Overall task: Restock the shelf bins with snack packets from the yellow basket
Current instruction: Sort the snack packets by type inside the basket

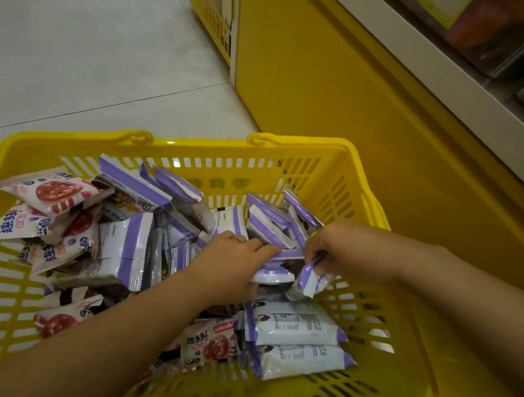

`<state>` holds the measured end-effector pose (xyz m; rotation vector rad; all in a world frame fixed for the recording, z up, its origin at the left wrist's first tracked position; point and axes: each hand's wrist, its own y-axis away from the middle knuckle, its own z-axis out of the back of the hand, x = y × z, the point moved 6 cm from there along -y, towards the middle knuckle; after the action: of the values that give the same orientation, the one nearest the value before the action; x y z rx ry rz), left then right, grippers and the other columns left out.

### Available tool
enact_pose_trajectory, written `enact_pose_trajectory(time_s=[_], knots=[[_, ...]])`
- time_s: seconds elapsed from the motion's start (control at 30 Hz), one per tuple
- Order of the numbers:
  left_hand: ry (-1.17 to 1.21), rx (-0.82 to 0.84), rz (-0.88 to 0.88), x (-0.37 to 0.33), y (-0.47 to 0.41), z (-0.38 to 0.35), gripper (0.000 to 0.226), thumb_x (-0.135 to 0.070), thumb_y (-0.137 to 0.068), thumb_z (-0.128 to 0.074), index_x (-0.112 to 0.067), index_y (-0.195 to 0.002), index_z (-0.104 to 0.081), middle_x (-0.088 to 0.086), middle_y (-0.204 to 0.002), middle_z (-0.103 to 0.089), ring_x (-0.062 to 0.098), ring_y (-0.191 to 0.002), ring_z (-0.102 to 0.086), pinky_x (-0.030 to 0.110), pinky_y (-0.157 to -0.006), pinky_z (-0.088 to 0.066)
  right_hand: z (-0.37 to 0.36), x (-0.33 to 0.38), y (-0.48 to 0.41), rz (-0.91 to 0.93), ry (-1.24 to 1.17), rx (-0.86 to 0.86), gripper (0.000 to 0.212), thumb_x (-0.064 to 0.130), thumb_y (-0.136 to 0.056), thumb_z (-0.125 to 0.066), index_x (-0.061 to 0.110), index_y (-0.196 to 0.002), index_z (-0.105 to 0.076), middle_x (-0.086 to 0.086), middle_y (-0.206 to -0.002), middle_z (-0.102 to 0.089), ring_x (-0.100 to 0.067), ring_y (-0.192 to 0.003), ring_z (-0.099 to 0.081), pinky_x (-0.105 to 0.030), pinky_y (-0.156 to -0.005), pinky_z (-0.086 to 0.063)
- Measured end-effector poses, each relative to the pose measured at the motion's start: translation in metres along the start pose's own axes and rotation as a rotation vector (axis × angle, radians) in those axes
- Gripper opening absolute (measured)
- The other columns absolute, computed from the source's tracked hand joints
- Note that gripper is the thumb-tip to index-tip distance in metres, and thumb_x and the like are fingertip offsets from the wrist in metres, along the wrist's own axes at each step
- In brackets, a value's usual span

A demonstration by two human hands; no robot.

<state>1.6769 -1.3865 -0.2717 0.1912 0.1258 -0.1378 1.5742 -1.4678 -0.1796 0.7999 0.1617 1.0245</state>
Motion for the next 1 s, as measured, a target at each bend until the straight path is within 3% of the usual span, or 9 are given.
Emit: enact_pose_trajectory(time_s=[0.27, 0.37, 0.43, 0.5, 0.57, 0.7, 0.83, 0.9, 1.0], knots=[[0.285, -0.102, 0.244, 0.025, 0.006, -0.003, 0.070, -0.046, -0.087, -0.054, -0.031, -0.148, -0.023, -0.004, -0.146, -0.041, 0.026, -0.107, -0.059, 0.035, -0.078, -0.049, -0.028, 0.001, -0.003, -0.148, -0.198, -0.235, 0.008, 0.028, -0.092, -0.061, 0.022, -0.091, -0.056, 0.000, -0.090, -0.063, -0.016, -0.081, -0.057, -0.031, -0.068, -0.045], [0.389, -0.059, 0.225, 0.024, 0.004, -0.003, 0.068, -0.040, -0.087, -0.058, -0.030, -0.147, -0.026, -0.004, -0.147, -0.038, 0.025, -0.109, -0.058, 0.034, -0.081, -0.048, -0.040, 0.002, -0.009, -0.204, 0.057, -0.266, 0.014, 0.028, -0.095, -0.055, 0.022, -0.108, -0.052, -0.003, -0.102, -0.064, -0.022, -0.091, -0.060, -0.032, -0.068, -0.047], [0.430, -0.026, 0.201, 0.015, 0.003, -0.005, 0.070, -0.039, -0.088, -0.059, -0.030, -0.147, -0.023, -0.003, -0.146, -0.037, 0.023, -0.112, -0.056, 0.034, -0.083, -0.048, -0.034, 0.006, -0.013, -0.186, 0.309, -0.301, 0.025, 0.029, -0.095, -0.055, 0.026, -0.119, -0.050, -0.002, -0.107, -0.064, -0.024, -0.099, -0.058, -0.029, -0.067, -0.038], [0.407, 0.035, 0.150, 0.005, 0.001, -0.009, 0.077, -0.039, -0.088, -0.060, -0.029, -0.150, -0.016, 0.000, -0.145, -0.036, 0.024, -0.113, -0.054, 0.037, -0.085, -0.049, -0.031, 0.009, -0.016, -0.161, 0.449, -0.240, 0.023, 0.031, -0.095, -0.054, 0.026, -0.117, -0.055, -0.002, -0.109, -0.063, -0.023, -0.103, -0.055, -0.031, -0.072, -0.033], [0.325, 0.088, 0.101, -0.004, -0.002, -0.015, 0.083, -0.037, -0.087, -0.061, -0.028, -0.151, -0.008, 0.004, -0.145, -0.035, 0.028, -0.113, -0.053, 0.038, -0.086, -0.047, -0.036, 0.011, -0.014, -0.142, 0.486, -0.132, 0.019, 0.026, -0.095, -0.053, 0.024, -0.113, -0.058, -0.002, -0.098, -0.061, -0.021, -0.090, -0.054, -0.030, -0.069, -0.033], [0.451, -0.004, 0.224, 0.000, -0.003, -0.018, 0.076, -0.034, -0.090, -0.060, -0.028, -0.150, -0.014, 0.002, -0.145, -0.037, 0.027, -0.115, -0.054, 0.038, -0.088, -0.048, -0.043, 0.013, -0.008, -0.153, 0.475, -0.112, 0.020, 0.019, -0.094, -0.054, 0.021, -0.112, -0.061, 0.001, -0.073, -0.042, -0.020, -0.076, -0.050, -0.029, -0.061, -0.037], [0.596, -0.092, 0.290, -0.002, -0.004, -0.017, 0.068, -0.031, -0.091, -0.060, -0.027, -0.147, -0.022, 0.002, -0.141, -0.039, 0.025, -0.112, -0.054, 0.038, -0.089, -0.048, -0.037, 0.008, -0.019, -0.204, 0.349, -0.120, 0.022, 0.010, -0.093, -0.052, 0.016, -0.114, -0.059, -0.006, -0.099, -0.060, -0.023, -0.093, -0.061, -0.031, -0.070, -0.048], [0.601, -0.058, 0.305, -0.006, -0.006, -0.018, 0.071, -0.031, -0.091, -0.060, -0.026, -0.148, -0.018, 0.003, -0.144, -0.033, 0.026, -0.113, -0.054, 0.036, -0.088, -0.047, -0.044, 0.008, -0.025, -0.185, 0.297, -0.055, 0.022, 0.008, -0.093, -0.051, 0.013, -0.112, -0.062, -0.008, -0.100, -0.061, -0.023, -0.087, -0.059, -0.030, -0.067, -0.044], [0.317, 0.036, 0.256, -0.013, -0.009, -0.021, 0.080, -0.043, -0.094, -0.051, -0.023, -0.151, 0.002, 0.005, -0.149, -0.024, 0.028, -0.123, -0.045, 0.038, -0.093, -0.040, -0.059, 0.007, -0.026, -0.171, 0.249, 0.050, 0.022, 0.008, -0.094, -0.051, 0.010, -0.111, -0.063, -0.010, -0.106, -0.062, -0.022, -0.083, -0.054, -0.030, -0.068, -0.043]])
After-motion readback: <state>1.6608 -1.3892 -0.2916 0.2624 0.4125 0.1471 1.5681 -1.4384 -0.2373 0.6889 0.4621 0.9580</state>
